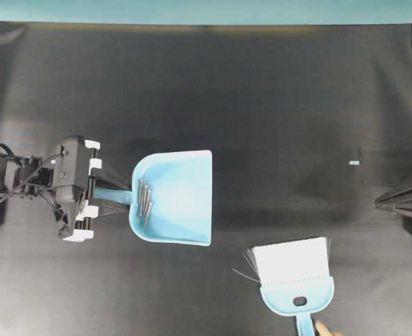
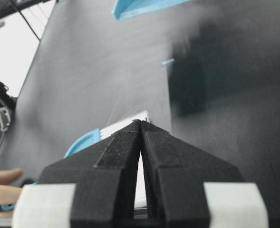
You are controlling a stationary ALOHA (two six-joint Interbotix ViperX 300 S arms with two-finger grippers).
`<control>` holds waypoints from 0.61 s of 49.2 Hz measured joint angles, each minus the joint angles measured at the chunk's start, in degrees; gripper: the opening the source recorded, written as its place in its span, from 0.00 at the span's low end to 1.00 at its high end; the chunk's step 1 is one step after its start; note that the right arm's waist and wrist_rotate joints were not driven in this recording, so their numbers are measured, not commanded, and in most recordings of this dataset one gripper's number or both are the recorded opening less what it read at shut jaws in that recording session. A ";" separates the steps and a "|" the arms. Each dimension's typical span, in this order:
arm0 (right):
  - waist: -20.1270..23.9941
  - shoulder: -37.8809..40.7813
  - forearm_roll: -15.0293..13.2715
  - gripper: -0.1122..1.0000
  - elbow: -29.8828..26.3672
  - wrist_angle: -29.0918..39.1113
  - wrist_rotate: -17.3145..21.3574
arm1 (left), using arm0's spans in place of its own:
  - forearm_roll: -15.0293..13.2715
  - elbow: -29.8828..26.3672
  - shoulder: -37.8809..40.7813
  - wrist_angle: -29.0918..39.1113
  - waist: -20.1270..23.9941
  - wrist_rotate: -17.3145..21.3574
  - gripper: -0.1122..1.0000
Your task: Hold the dustpan with the left arm, while a human hand uses a hand brush to gather screws into the dustpan.
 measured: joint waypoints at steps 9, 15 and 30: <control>0.00 0.09 0.00 0.10 0.00 0.00 0.09 | 0.00 0.18 0.00 0.00 -0.09 -0.09 0.38; 0.00 0.00 0.00 0.10 0.00 0.00 0.00 | 0.00 0.44 0.00 0.00 -0.09 0.00 0.38; 0.00 0.00 0.00 0.10 0.00 -0.09 0.00 | 0.09 0.62 -0.09 0.00 0.00 0.00 0.38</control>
